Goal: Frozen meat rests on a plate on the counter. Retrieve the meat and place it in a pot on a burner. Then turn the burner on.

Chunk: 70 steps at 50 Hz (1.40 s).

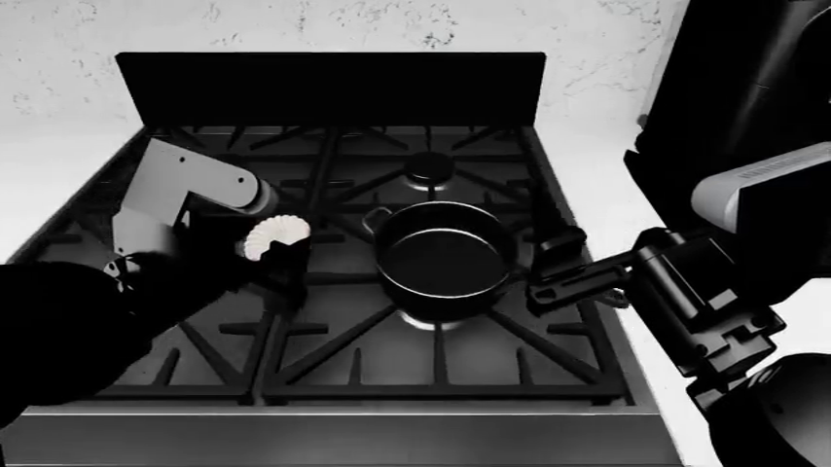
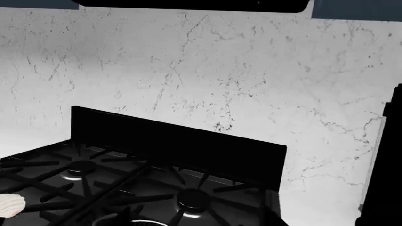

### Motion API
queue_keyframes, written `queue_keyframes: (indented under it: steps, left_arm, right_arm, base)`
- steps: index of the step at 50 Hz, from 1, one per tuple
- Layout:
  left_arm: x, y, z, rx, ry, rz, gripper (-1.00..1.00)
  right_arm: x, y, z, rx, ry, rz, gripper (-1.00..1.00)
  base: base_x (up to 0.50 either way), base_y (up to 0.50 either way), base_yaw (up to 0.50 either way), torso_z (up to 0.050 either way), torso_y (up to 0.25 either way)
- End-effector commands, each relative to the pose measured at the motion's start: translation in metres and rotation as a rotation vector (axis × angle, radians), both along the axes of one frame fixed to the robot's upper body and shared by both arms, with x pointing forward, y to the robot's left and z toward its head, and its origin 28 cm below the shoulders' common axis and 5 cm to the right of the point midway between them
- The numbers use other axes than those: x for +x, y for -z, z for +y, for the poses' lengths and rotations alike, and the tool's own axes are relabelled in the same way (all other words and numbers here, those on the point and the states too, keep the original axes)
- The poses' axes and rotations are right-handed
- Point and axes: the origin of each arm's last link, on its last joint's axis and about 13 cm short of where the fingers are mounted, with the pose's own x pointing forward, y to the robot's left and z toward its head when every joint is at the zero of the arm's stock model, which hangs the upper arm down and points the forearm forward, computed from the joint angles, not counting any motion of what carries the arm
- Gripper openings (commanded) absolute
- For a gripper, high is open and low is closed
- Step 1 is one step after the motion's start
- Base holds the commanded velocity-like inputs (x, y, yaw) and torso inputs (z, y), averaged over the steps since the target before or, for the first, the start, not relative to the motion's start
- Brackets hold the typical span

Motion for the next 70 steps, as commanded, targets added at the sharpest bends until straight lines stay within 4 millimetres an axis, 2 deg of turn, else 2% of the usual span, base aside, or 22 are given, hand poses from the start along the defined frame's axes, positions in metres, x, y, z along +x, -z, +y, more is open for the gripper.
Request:
queue_keyframes:
  steps: [1, 13, 32, 42, 50, 58, 70]
  left_arm:
    - [-0.001, -0.001, -0.001, -0.001, -0.001, -0.001, -1.00]
    - [-0.001, -0.001, -0.001, 0.000, -0.003, -0.001, -1.00]
    - [0.004, -0.006, -0.004, 0.004, 0.008, -0.011, -1.00]
    - [0.023, -0.018, -0.016, 0.024, 0.055, -0.034, -1.00]
    - [0.033, -0.021, -0.028, 0.040, 0.094, -0.034, -1.00]
    - [0.042, -0.019, -0.039, 0.055, 0.133, -0.019, -1.00]
    - [0.042, -0.010, -0.053, 0.085, 0.181, 0.019, -1.00]
  right_arm:
    - [-0.001, 0.000, -0.001, 0.001, 0.000, -0.001, 1.00]
    - [-0.002, 0.000, -0.001, 0.006, -0.006, -0.013, 1.00]
    - [-0.005, -0.002, 0.000, -0.006, -0.015, -0.041, 1.00]
    - [-0.006, -0.002, -0.003, 0.003, -0.009, -0.048, 1.00]
    - [-0.007, -0.001, -0.007, 0.015, -0.001, -0.053, 1.00]
    - [-0.009, -0.001, -0.010, 0.025, 0.009, -0.060, 1.00]
    - [-0.010, 0.001, -0.012, 0.038, 0.007, -0.067, 1.00]
  base:
    - [0.00, -0.50, 0.00, 0.000, 0.000]
    - [0.00, -0.50, 0.00, 0.000, 0.000]
    - [0.00, 0.00, 0.00, 0.000, 0.000]
    - [0.00, 0.00, 0.00, 0.000, 0.000]
    - [0.00, 0.00, 0.00, 0.000, 0.000]
    - [0.00, 0.00, 0.00, 0.000, 0.000]
    - [0.00, 0.00, 0.00, 0.000, 0.000]
